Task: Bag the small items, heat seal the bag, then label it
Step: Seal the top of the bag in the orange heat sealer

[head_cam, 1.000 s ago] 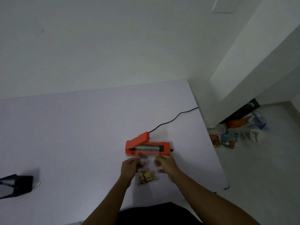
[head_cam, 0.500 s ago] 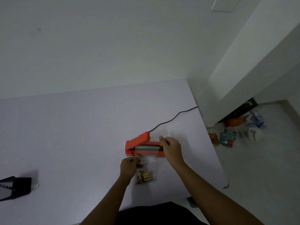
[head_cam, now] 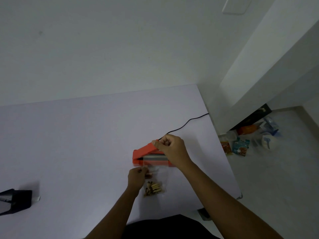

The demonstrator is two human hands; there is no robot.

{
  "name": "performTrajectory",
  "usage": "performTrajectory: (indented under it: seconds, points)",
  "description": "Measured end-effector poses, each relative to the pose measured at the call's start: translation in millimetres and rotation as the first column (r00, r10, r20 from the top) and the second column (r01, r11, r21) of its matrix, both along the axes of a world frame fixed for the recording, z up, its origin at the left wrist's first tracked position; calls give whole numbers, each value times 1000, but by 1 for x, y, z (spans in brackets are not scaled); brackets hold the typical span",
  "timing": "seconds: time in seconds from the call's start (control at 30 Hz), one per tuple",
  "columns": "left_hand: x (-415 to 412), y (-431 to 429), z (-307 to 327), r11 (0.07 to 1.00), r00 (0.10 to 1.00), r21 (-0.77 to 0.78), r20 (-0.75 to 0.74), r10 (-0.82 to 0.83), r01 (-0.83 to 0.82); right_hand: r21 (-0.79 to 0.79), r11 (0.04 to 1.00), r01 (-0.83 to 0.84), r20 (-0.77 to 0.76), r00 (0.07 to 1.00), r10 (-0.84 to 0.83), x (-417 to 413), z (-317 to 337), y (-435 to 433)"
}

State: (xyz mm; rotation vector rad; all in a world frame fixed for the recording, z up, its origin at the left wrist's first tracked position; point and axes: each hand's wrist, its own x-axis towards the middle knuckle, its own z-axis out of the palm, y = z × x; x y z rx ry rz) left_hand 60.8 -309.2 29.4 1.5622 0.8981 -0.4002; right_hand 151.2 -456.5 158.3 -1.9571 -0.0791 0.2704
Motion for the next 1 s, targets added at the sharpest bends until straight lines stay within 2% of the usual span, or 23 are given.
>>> performTrajectory:
  seconds: [0.5, 1.0]
  points:
    - [-1, -1, -8, 1000, 999, -13, 25, -21, 21, -141, 972, 190, -99, 974, -204, -8, -51, -47]
    - [1, -2, -7, 1000, 999, -18, 35, -20, 21, -268, 939, 215, -199, 941, -272, -8, -96, -65]
